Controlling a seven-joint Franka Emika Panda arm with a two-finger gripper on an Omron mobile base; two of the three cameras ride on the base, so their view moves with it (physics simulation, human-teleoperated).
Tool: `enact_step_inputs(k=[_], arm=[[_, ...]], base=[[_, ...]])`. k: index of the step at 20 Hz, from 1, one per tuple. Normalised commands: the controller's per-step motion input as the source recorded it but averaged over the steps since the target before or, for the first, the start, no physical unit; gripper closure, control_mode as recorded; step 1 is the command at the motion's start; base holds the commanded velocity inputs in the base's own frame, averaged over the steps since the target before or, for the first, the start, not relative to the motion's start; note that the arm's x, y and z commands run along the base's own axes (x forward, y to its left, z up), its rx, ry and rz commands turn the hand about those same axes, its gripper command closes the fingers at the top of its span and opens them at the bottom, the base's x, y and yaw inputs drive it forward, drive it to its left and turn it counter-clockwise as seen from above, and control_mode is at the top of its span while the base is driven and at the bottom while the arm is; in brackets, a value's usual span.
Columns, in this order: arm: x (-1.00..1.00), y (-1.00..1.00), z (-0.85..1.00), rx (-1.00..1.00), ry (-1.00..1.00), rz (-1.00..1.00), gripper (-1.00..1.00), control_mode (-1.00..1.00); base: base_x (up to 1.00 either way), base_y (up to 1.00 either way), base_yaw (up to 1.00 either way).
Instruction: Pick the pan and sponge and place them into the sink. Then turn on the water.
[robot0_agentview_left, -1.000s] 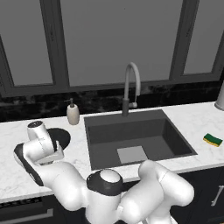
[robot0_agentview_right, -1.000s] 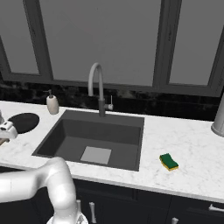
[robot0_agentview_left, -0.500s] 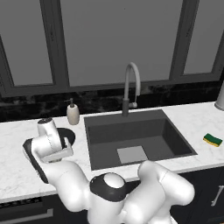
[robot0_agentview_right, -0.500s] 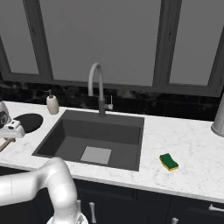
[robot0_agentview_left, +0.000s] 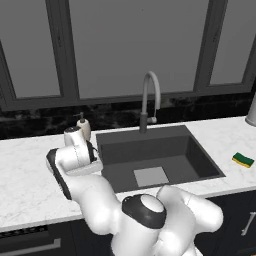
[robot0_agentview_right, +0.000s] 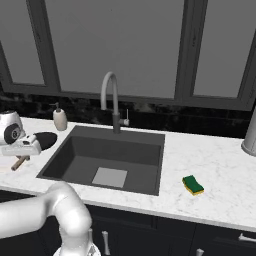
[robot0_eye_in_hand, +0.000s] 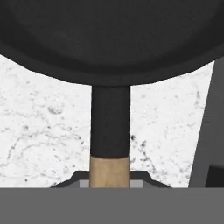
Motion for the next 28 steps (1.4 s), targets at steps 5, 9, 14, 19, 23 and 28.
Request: enact_step_inputs(k=[5, 9, 14, 19, 23, 28], arm=[[-0.11, -0.74, 0.29, 0.00, -0.02, 0.15, 1.00, -1.00], [-0.21, -0.75, 0.16, 0.00, -0.13, 0.19, 1.00, -1.00], [-0.38, -0.78, 0.12, 0.01, -0.32, 0.20, 1.00, -1.00], [-0.21, -0.68, 0.25, 0.03, -0.37, 0.26, 1.00, -1.00], [-0.06, -0.67, 0.29, 0.05, -0.18, 0.27, 1.00, -1.00], [-0.02, -0.52, 0.25, 0.05, 0.00, 0.19, 1.00, -1.00]], base=[[0.00, 0.00, 0.00], [0.00, 0.00, 0.00], [0.00, 0.00, 0.00], [0.00, 0.00, 0.00], [0.00, 0.00, 0.00], [0.00, 0.00, 0.00]])
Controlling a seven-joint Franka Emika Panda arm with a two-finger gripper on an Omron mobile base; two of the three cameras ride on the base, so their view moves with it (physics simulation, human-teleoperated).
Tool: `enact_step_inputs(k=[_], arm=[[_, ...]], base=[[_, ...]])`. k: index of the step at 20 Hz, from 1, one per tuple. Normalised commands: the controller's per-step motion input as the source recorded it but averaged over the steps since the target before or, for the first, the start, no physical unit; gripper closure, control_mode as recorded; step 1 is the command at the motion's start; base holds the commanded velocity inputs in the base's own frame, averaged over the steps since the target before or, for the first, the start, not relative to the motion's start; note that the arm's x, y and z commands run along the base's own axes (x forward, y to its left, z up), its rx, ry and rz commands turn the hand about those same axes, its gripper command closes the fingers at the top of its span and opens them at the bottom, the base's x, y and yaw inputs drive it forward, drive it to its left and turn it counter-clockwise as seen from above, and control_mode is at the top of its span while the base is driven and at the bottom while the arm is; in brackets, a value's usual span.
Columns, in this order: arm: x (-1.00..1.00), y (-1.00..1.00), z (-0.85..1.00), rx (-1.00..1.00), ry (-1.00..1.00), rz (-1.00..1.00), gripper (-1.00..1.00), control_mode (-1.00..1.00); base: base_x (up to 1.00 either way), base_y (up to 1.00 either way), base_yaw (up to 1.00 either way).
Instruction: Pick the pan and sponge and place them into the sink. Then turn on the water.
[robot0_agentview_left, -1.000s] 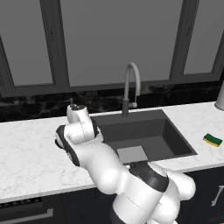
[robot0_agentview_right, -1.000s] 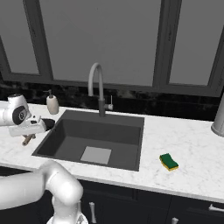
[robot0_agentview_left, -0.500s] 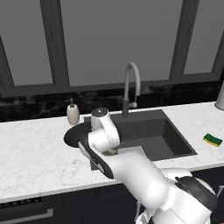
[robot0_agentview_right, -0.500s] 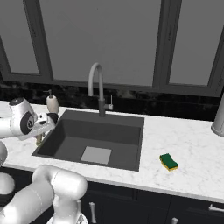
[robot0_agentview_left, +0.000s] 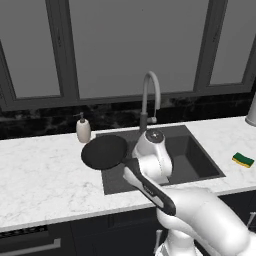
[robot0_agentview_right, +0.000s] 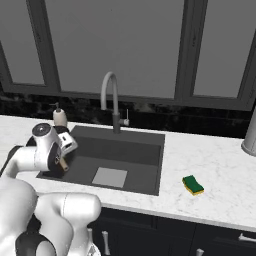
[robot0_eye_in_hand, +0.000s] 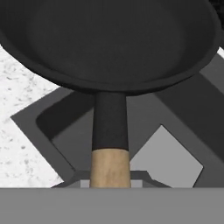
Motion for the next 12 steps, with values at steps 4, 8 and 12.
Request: enact_step_inputs(k=[4, 8, 12], arm=[[-0.04, -0.29, 0.33, 0.00, 0.03, 0.10, 1.00, -1.00], [0.00, -0.29, 0.34, -0.01, 0.04, 0.09, 1.00, -1.00], [0.00, -0.48, 0.18, -0.01, 0.02, 0.10, 1.00, -1.00]], base=[[0.00, 0.00, 0.00], [0.00, 0.00, 0.00], [0.00, 0.00, 0.00]])
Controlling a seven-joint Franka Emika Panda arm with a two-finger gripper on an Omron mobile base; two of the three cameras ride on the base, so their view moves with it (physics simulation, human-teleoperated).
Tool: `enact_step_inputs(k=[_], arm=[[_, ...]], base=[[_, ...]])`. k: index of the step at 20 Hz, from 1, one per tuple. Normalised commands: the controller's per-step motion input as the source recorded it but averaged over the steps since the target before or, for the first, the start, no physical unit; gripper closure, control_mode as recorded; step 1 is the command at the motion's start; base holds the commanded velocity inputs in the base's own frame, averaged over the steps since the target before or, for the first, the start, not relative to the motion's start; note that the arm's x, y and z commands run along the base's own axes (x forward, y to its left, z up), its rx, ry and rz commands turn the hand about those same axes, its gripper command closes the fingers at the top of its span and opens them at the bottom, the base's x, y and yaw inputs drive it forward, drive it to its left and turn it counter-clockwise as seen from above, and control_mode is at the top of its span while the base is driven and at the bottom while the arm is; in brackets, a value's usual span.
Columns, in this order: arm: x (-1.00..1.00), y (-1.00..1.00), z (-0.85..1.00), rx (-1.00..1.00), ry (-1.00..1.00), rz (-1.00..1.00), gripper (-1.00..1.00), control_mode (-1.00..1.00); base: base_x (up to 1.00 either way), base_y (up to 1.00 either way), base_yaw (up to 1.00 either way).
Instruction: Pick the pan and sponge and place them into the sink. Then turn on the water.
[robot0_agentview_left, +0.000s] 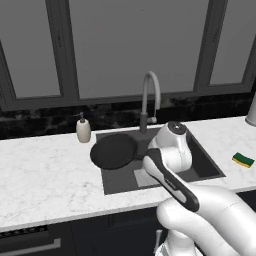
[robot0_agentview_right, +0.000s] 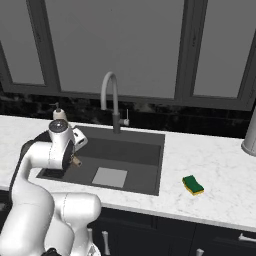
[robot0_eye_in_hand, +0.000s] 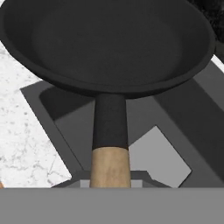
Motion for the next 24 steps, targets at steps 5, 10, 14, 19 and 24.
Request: enact_step_inputs(k=[5, 10, 14, 19, 24], arm=[[0.00, -0.57, 0.02, 0.00, 0.00, 0.09, 1.00, -1.00], [-0.03, -0.63, 0.00, 0.00, 0.00, 0.08, 1.00, -1.00], [0.00, -0.57, 0.00, 0.00, 0.00, 0.07, 1.00, -1.00], [0.12, -0.43, -0.13, -0.02, 0.03, 0.08, 1.00, -1.00], [0.20, -0.34, -0.26, -0.05, 0.04, 0.09, 1.00, -1.00]], base=[[0.00, 0.00, 0.00], [0.00, 0.00, 0.00], [0.00, 0.00, 0.00], [0.00, 0.00, 0.00], [0.00, 0.00, 0.00]])
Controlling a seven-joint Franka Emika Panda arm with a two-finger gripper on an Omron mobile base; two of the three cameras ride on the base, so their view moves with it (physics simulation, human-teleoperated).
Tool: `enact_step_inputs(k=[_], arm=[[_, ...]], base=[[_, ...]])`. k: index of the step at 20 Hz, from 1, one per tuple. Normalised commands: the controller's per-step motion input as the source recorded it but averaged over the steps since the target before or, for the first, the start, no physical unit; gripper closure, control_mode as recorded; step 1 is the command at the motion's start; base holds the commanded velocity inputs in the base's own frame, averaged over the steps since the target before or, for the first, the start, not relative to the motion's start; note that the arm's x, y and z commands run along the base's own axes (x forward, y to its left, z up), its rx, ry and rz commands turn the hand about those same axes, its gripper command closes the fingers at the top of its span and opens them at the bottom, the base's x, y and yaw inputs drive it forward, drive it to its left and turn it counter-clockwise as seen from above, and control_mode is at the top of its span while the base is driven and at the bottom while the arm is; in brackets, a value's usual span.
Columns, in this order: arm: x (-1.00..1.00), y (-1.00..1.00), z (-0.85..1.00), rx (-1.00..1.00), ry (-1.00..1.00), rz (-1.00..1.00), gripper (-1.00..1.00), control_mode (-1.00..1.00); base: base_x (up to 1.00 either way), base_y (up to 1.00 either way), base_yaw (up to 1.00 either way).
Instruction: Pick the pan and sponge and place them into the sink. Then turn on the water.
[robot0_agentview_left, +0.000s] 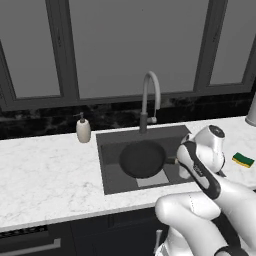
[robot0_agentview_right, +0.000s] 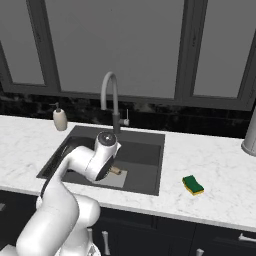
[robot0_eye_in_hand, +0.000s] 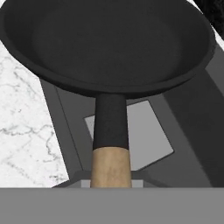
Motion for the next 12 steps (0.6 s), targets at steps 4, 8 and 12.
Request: enact_step_inputs(k=[4, 8, 12], arm=[[0.28, -0.15, -0.23, -0.06, 0.05, 0.02, 1.00, -1.00], [0.39, 0.00, -0.11, -0.06, 0.09, 0.00, 1.00, -1.00], [0.41, -0.07, -0.12, -0.02, 0.12, 0.00, 1.00, -1.00]], base=[[0.00, 0.00, 0.00], [0.00, 0.00, 0.00], [0.00, 0.00, 0.00]])
